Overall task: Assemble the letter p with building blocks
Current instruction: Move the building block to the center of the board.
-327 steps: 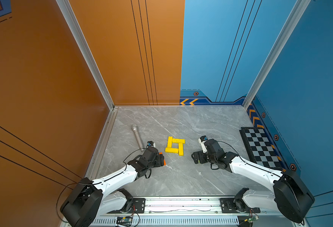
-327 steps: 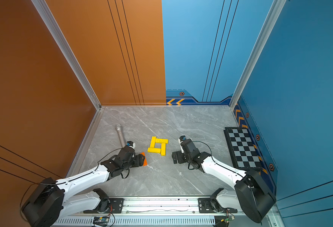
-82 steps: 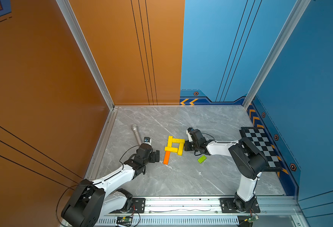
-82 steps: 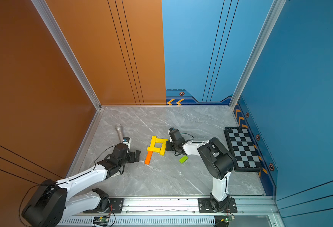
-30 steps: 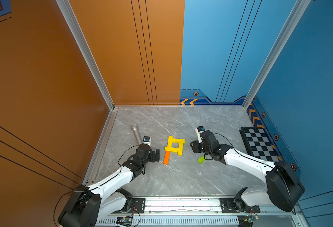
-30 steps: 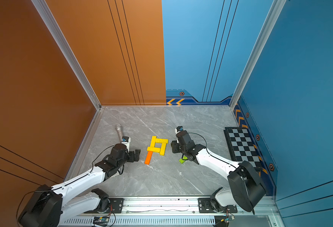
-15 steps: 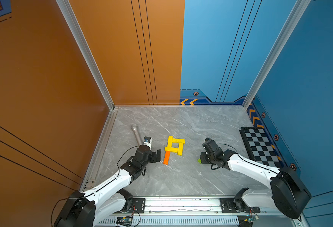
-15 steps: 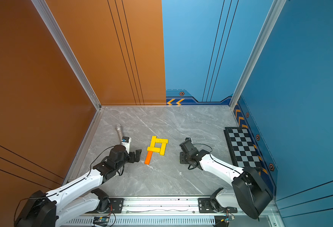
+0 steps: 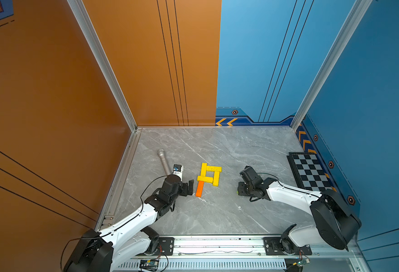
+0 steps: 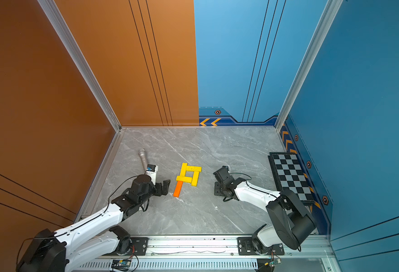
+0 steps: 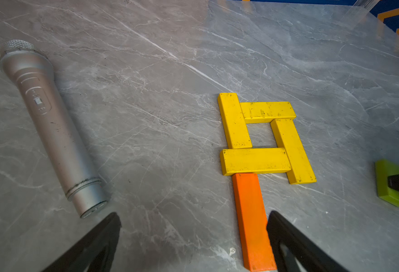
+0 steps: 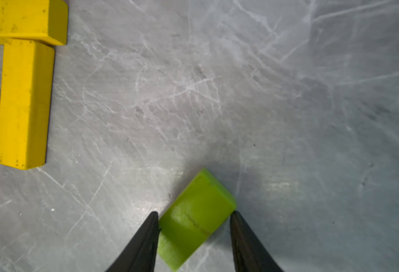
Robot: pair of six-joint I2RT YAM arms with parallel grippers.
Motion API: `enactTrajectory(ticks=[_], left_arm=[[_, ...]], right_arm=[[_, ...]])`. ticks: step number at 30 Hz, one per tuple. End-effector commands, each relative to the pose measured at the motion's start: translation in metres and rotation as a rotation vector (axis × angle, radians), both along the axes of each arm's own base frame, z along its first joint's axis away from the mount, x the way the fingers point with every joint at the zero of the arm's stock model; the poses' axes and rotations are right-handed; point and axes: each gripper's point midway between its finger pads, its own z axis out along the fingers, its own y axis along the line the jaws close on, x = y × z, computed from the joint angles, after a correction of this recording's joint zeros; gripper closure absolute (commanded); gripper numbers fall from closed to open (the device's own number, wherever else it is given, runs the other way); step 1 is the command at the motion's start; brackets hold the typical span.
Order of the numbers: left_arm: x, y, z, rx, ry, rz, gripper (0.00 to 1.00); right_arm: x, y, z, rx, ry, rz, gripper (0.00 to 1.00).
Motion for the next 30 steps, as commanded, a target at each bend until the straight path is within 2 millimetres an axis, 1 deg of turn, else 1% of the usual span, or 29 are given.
enactTrajectory(ticks=[1,6,9,11,15,16,20,23,25,30], left_arm=[[-0.004,0.004,-0.006,0.034,0.006,-0.001,0.01],[-0.004,0.004,-0.007,0.035,0.006,0.000,0.01],[-0.004,0.003,-0.008,0.039,0.008,-0.001,0.02],[-0.004,0.003,-0.009,0.041,0.012,-0.001,0.01],[-0.004,0.003,-0.011,0.044,0.018,-0.003,0.01],[-0.003,0.003,-0.010,0.045,0.018,-0.001,0.01],[-0.003,0.004,-0.010,0.051,0.017,0.004,0.01],[-0.002,0.008,-0.008,0.060,0.012,0.019,0.01],[-0.002,0.013,-0.007,0.069,0.011,0.037,0.01],[-0.002,0.023,-0.005,0.077,0.008,0.073,0.01]], right_arm=[[0.000,-0.001,-0.009,-0.009,0.036,-0.018,0.49],[0.002,0.004,-0.012,-0.007,0.052,-0.003,0.50],[0.000,0.003,-0.016,-0.014,0.060,0.003,0.57],[-0.004,0.004,-0.021,-0.016,0.079,0.010,0.60],[-0.011,0.009,-0.027,-0.025,0.098,0.036,0.72],[-0.012,0.012,-0.027,-0.026,0.096,0.043,0.74],[-0.018,0.024,-0.024,-0.025,0.080,0.062,0.75],[-0.025,0.042,-0.021,0.001,0.068,0.091,0.77],[-0.029,0.052,-0.019,0.021,0.061,0.100,0.80],[-0.034,0.077,-0.016,0.072,0.037,0.117,0.82]])
